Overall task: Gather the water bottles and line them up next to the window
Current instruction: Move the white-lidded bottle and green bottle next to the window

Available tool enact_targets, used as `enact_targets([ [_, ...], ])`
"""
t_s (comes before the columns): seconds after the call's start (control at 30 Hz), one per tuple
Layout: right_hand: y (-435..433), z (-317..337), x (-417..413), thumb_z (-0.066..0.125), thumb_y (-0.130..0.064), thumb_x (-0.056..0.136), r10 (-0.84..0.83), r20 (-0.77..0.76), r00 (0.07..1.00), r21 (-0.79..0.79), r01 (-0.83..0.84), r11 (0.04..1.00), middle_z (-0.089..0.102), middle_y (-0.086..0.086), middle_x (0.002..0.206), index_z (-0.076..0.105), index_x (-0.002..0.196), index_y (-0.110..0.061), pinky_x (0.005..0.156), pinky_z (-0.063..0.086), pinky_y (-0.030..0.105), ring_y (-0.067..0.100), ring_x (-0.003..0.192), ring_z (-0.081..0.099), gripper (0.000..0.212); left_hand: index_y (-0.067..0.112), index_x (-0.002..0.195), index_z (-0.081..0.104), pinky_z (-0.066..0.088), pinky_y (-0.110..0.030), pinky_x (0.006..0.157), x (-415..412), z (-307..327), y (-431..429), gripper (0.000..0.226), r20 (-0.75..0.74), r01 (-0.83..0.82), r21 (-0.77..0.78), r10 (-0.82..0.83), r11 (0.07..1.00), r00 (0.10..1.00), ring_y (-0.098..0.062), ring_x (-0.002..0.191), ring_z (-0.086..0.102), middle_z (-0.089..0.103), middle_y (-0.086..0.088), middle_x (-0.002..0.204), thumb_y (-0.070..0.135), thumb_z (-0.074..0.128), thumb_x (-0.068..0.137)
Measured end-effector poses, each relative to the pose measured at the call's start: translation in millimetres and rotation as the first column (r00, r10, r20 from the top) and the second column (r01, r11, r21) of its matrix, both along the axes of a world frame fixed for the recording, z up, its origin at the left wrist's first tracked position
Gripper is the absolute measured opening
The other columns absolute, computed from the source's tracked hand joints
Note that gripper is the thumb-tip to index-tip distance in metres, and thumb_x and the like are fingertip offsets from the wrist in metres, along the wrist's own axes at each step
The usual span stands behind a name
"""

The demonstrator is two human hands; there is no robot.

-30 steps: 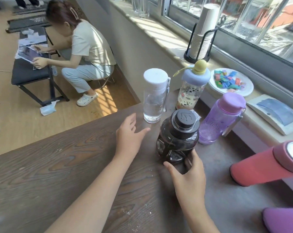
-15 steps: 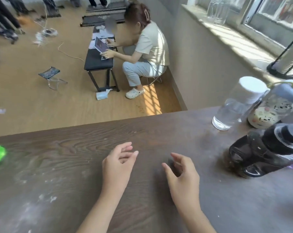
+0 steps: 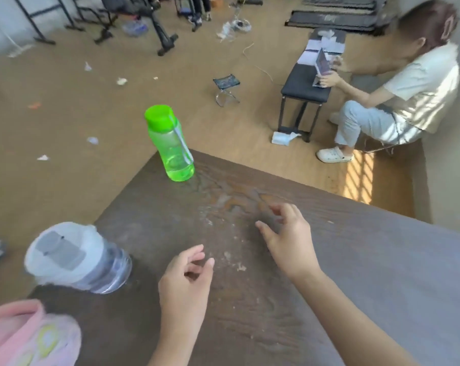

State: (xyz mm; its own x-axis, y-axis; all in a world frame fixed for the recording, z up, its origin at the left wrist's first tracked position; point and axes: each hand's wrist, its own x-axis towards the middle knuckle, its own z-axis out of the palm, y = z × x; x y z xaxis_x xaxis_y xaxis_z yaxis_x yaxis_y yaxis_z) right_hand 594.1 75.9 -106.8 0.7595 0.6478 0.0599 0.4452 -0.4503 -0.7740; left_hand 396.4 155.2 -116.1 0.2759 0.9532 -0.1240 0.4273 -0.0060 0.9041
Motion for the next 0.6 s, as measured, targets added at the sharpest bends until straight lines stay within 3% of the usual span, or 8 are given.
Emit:
enact_targets([
  [0.13,76,2,-10,0.082,-0.021,0.089,0.089,0.014,0.996,0.016,-0.089,0.996,0.064,0.009,0.126,0.064,0.130,-0.007,0.090,0.045,0.016,0.019,0.106,0.062,0.047,0.034,0.105,0.075,0.051,-0.020,0.084,-30,-5,7,0.035,-0.012,-0.175,0.021,0.176,0.984,0.984,-0.011,0.095,0.071,0.076,0.014,0.099,0.005,0.084,0.087],
  [0.17,93,2,-14,0.083,-0.020,0.088,0.104,0.016,0.994,0.016,-0.104,0.994,0.065,0.011,0.126,0.064,0.130,-0.005,0.092,0.046,0.020,0.022,0.108,0.063,0.048,0.030,0.108,0.077,0.051,-0.022,0.086,-36,-5,7,0.034,-0.023,-0.212,0.050,0.214,0.976,0.977,-0.016,0.099,0.070,0.074,0.016,0.100,0.004,0.084,0.087],
  [0.23,124,-1,-22,0.085,-0.022,0.086,0.137,0.022,0.990,0.006,-0.137,0.991,0.064,0.013,0.127,0.063,0.131,-0.004,0.094,0.045,0.027,0.028,0.114,0.062,0.054,0.018,0.115,0.079,0.052,-0.033,0.096,-42,-6,7,0.036,-0.048,-0.293,0.126,0.301,0.948,0.952,-0.022,0.106,0.066,0.072,0.015,0.103,0.002,0.086,0.084],
  [0.37,176,-8,-32,0.088,-0.023,0.082,0.187,0.016,0.982,0.036,-0.188,0.982,0.059,0.014,0.132,0.054,0.140,-0.003,0.089,0.028,0.009,0.021,0.119,0.055,0.070,0.004,0.121,0.072,0.051,-0.056,0.105,-47,-13,5,0.049,-0.064,-0.486,0.135,0.497,0.864,0.866,-0.037,0.113,0.063,0.068,-0.002,0.113,-0.002,0.091,0.077],
  [0.47,207,-10,-30,0.091,-0.024,0.079,0.170,-0.045,0.984,0.092,-0.165,0.982,0.055,0.014,0.136,0.051,0.140,-0.005,0.093,0.035,0.019,0.024,0.125,0.053,0.075,-0.007,0.124,0.064,0.049,-0.067,0.104,-48,-18,6,0.062,-0.063,-0.592,0.107,0.599,0.799,0.798,-0.047,0.117,0.060,0.059,-0.013,0.118,-0.010,0.093,0.069],
  [0.53,224,-10,-25,0.091,-0.025,0.077,0.140,-0.063,0.988,0.103,-0.133,0.986,0.058,0.015,0.132,0.052,0.134,-0.006,0.087,0.036,0.024,0.031,0.122,0.055,0.072,-0.012,0.133,0.057,0.044,-0.061,0.114,-45,-18,7,0.076,-0.045,-0.638,0.070,0.641,0.767,0.766,-0.051,0.125,0.055,0.056,-0.025,0.128,-0.013,0.093,0.065],
  [0.6,237,-9,-20,0.091,-0.025,0.076,0.122,-0.080,0.989,0.092,-0.114,0.989,0.061,0.017,0.128,0.055,0.126,-0.005,0.085,0.038,0.026,0.034,0.120,0.056,0.066,-0.012,0.146,0.047,0.033,-0.044,0.122,-39,-13,11,0.090,0.017,-0.679,0.020,0.679,0.734,0.734,-0.048,0.137,0.048,0.050,-0.030,0.140,-0.013,0.093,0.068],
])
